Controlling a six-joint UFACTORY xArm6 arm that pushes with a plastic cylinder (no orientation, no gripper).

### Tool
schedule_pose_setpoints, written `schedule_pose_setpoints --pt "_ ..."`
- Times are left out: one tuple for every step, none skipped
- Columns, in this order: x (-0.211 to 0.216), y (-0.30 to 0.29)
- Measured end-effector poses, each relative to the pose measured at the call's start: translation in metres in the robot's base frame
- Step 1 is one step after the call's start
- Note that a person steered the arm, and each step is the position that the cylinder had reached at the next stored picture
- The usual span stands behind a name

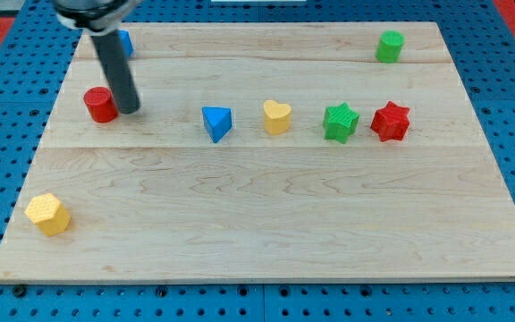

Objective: Point your arm at the right side of the blue cube

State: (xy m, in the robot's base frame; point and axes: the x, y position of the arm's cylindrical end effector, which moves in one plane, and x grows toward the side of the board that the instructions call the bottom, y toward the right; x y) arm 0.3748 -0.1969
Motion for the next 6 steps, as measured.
schedule_pose_setpoints --pt "-0.012 -0.018" --pt "-0.041 -0.025" --pt "-0.019 -0.044" --pt "-0.004 -0.043" --pt "-0.036 0.0" --pt "-0.082 0.065"
